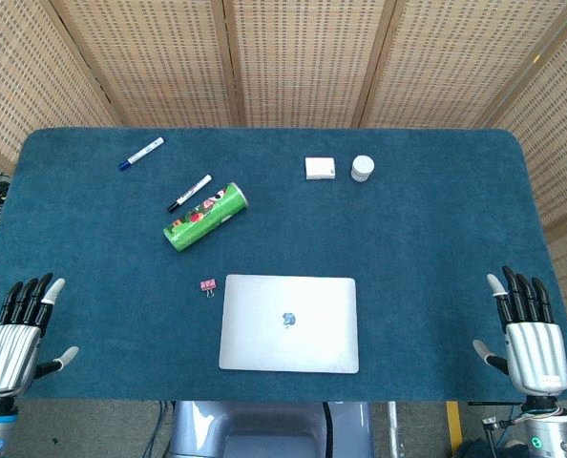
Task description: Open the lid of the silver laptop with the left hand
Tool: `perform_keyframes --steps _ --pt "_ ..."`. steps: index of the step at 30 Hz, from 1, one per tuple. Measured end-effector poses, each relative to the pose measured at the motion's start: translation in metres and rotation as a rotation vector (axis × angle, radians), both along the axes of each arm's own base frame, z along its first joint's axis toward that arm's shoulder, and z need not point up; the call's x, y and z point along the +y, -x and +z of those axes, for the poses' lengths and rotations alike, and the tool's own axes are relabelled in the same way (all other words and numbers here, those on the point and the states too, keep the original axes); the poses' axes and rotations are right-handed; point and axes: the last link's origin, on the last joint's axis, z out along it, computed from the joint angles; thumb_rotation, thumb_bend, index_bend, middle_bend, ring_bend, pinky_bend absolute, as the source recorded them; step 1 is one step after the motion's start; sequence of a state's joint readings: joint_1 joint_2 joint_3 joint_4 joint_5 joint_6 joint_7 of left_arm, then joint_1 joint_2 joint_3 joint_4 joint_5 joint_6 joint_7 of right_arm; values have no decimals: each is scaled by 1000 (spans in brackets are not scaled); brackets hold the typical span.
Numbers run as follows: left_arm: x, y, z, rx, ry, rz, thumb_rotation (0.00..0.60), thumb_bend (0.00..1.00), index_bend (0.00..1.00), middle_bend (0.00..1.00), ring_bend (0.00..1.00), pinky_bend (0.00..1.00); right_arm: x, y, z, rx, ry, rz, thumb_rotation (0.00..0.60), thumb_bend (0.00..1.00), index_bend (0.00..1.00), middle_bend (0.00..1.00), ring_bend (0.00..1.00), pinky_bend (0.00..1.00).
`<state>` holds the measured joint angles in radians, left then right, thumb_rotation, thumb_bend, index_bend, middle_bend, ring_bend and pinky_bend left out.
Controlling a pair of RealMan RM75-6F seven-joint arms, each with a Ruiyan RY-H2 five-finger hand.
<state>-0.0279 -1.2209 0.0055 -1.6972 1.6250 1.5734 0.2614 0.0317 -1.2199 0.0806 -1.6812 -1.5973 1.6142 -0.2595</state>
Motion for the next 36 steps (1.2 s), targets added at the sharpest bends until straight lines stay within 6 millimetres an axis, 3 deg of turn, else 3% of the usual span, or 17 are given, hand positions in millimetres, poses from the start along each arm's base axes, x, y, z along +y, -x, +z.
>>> perform_keyframes --steps 11,17,27,36 --pt "0 0 -4 3 18 -4 600 0 0 0 0 0 1 0 3 -11 7 3 600 0 0 0 0 0" --pt "-1 -13 -15 -42 96 -87 600 0 0 0 0 0 1 -1 4 -22 3 4 600 0 0 0 0 0" --pt "18 -83 -76 -11 420 -488 600 0 0 0 0 0 3 -3 3 -38 -18 22 600 0 0 0 0 0" --pt "37 -138 -140 -74 595 -650 600 0 0 0 0 0 3 -1 4 -47 -22 15 600 0 0 0 0 0"
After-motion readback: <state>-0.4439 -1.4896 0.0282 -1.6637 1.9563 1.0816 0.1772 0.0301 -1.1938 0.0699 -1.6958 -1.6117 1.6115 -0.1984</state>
